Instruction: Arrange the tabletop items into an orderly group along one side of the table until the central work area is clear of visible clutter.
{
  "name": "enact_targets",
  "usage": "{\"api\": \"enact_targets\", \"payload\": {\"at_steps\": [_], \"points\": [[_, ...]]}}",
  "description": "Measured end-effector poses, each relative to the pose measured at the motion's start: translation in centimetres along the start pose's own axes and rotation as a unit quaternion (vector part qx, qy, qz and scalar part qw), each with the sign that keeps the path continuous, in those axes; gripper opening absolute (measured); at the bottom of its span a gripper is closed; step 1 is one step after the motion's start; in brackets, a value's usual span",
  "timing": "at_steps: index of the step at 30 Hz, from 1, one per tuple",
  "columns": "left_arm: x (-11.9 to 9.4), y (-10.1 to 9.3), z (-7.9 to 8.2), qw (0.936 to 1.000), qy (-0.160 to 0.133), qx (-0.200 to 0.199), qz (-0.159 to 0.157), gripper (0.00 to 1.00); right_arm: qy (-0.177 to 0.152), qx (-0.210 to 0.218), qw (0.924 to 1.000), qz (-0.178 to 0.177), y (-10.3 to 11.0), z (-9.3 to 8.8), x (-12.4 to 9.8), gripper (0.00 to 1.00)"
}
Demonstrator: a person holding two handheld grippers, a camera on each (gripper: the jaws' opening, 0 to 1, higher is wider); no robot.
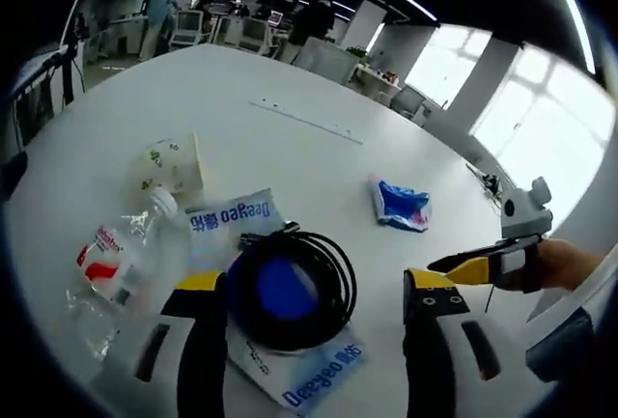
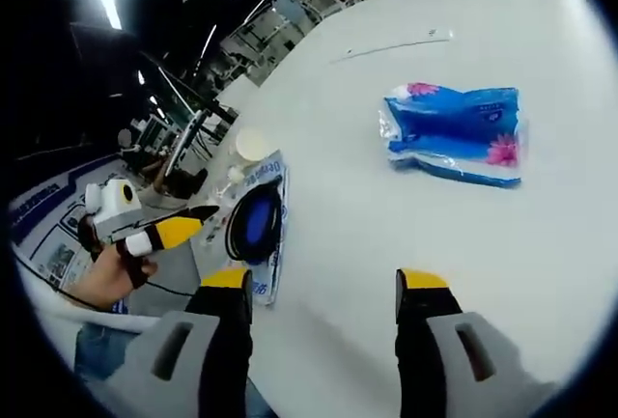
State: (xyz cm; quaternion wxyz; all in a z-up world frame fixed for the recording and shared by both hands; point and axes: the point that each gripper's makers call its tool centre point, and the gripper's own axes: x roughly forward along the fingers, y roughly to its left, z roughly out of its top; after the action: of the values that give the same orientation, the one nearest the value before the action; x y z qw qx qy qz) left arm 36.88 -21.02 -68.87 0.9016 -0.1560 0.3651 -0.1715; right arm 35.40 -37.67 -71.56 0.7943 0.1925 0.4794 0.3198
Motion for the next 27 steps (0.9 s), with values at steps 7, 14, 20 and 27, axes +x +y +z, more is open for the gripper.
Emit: {"api": "enact_targets", "payload": {"at_steps": [7, 14, 20, 27], "points": [[0.0, 0.0, -0.1, 1.0000, -0.002, -0.006, 0.002, 0.75, -0.007, 0.026, 0.9996, 0.007, 0.3, 0.3, 0.0, 0.58], [0.0, -0.2, -0.3, 0.9997, -0.010, -0.020, 0.006, 0.75, -0.023, 0.044, 0.9986, 0.016, 1.2, 1.5, 0.4, 0.57], [-0.3, 0.1, -0.6, 0.9995, -0.013, -0.028, 0.010, 0.75, -0.023, 0.046, 0.9984, 0.023, 1.8, 2.3, 0.9, 0.57], [-0.7, 0.6, -1.0, 0.9989, -0.018, -0.039, 0.017, 0.75, -0.024, 0.034, 0.9988, 0.025, 2.5, 3.5, 1.8, 0.56]]}}
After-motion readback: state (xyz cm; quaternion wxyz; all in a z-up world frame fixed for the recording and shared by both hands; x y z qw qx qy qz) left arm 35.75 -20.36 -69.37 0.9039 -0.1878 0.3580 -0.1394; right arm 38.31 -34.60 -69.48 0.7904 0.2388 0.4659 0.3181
